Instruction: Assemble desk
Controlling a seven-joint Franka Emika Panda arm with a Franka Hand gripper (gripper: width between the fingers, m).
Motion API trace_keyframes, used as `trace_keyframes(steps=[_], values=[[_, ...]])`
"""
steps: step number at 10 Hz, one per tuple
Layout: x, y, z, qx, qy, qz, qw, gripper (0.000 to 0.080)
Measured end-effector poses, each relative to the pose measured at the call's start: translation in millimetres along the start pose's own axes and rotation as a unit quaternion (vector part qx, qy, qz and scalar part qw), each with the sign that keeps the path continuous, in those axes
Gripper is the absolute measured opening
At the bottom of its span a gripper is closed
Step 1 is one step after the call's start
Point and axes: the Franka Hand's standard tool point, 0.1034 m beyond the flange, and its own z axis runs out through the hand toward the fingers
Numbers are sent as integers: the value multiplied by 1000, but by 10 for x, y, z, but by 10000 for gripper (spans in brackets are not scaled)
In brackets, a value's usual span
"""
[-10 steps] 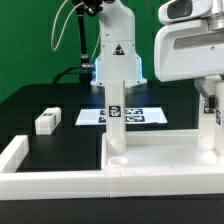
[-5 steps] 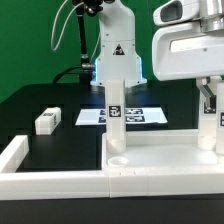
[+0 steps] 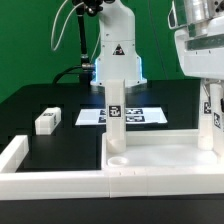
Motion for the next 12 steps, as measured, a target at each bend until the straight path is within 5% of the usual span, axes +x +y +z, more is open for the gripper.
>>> trace_keyframes(steps=[2, 3, 5, 12], values=[[7, -11, -2, 1, 0, -50, 999, 372], [9, -15, -5, 1, 0, -65, 998, 562], [9, -15, -5, 1, 0, -65, 998, 623], [9, -15, -5, 1, 0, -65, 998, 649]])
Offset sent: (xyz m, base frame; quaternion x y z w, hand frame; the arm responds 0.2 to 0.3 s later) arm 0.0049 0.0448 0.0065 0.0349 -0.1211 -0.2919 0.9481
